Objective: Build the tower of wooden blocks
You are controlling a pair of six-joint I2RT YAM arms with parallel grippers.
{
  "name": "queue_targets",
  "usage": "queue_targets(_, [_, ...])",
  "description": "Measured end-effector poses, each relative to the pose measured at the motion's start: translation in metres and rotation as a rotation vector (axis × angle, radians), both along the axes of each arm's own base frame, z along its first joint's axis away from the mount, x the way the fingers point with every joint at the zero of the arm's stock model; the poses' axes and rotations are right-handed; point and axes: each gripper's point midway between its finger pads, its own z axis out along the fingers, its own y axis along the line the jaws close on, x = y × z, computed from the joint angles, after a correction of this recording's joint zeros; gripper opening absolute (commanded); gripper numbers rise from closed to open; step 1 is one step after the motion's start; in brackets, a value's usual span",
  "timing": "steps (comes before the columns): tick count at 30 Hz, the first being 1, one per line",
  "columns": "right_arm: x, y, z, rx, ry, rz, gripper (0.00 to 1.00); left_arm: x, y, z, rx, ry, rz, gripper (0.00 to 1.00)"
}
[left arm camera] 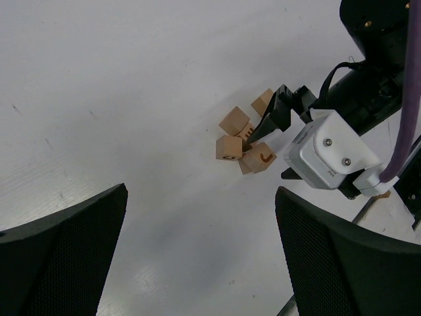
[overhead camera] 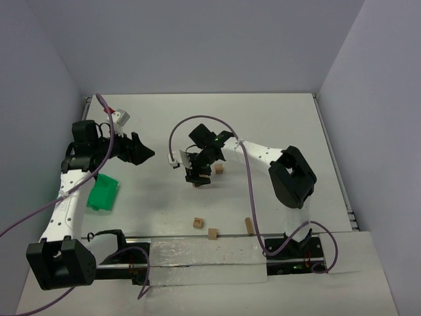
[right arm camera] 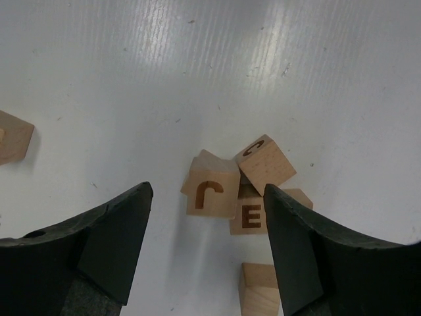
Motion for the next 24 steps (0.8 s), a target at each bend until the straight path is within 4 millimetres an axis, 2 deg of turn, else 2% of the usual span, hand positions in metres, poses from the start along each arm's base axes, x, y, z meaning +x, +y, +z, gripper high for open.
queue_targets(3, [-0.002, 0.000, -0.005, -0.010, 0.007, 0.005, 0.70, 0.002, 0.003, 0.001, 0.000, -0.004, 0.009, 0.99])
queue_targets(4, [-0.003, 0.001, -0.006, -0.011, 0.008, 0.006, 0.65, 0.003, 0.003, 0.001, 0.000, -0.006, 0.012, 0.99])
queue_targets(9, [-0.003, 0.003, -0.007, -0.006, 0.000, 0.011, 0.55, 0.005, 0.005, 0.000, -0.001, -0.006, 0.017, 0.99])
queue_targets(16, [-0.003, -0.001, -0.015, -0.025, -0.008, 0.003, 0.49, 0.006, 0.006, 0.000, -0.001, -0.007, 0.021, 0.99])
queue_targets(24, [-0.005, -0.009, -0.024, -0.053, -0.015, 0.002, 0.22, 0.008, 0.007, -0.001, 0.000, -0.006, 0.023, 0.98])
